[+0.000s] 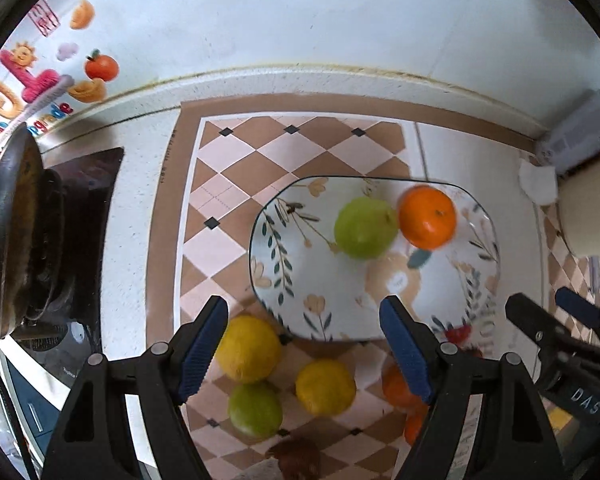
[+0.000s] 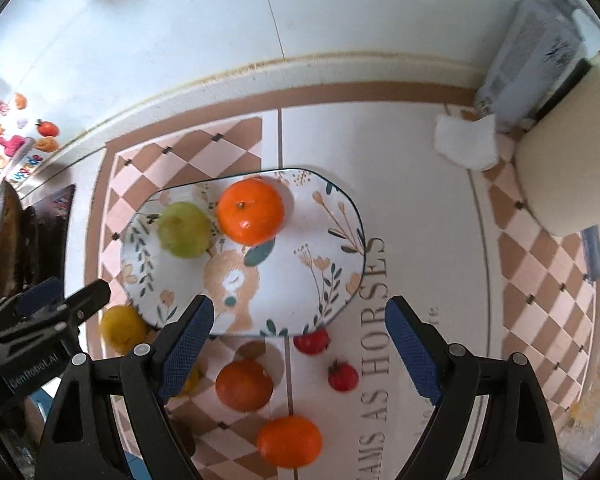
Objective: Organize fruits
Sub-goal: 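Grasp a large orange with the right tool while the left tool grasps the brown apple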
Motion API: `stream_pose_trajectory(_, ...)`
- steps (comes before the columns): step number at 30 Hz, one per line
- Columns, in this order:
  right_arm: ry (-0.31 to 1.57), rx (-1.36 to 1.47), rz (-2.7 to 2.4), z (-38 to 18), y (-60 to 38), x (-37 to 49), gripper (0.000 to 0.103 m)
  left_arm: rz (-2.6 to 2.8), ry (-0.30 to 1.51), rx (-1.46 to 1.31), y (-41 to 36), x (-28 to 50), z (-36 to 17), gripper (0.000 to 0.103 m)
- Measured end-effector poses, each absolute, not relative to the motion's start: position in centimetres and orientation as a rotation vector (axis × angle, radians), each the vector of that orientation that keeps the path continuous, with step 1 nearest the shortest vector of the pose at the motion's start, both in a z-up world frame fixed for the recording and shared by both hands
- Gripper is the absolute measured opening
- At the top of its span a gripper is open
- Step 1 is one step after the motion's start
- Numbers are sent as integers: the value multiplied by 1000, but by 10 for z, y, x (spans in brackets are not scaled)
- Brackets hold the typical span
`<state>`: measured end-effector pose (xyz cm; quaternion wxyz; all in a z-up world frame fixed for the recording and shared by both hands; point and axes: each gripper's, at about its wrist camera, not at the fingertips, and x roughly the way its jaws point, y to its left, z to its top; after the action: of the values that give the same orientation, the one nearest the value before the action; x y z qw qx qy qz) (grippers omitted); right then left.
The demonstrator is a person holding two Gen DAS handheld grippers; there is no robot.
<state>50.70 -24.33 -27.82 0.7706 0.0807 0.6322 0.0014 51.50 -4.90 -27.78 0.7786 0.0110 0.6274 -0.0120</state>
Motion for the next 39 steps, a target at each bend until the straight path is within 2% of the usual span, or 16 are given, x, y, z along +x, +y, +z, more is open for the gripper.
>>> stream_pose_trajectory(9,1285,175,22,-218,-232,455,90,-67,1252,4,-49,465,-221,77)
stream_pose_trajectory(22,1198,192,35,-175,-227,399,90,-75,1207,-30,-32,417,-192,77)
stream_pose_trajectory(24,1213,218,46,-183,-227,396,90,-60,1212,-26,-29,413,-197,80)
stream_pose_trajectory(25,1236,218,50,-192,-227,395,90,-60,1221,-25,-27,412,-203,88)
stream_pose_trajectory(26,1258,220,52,-201,-226,394,90,-62,1230,-24,-26,411,-209,102)
stream_pose_trajectory(39,1577,315,48,-359,-226,377,90,-64,1542,22,-25,383,-330,102)
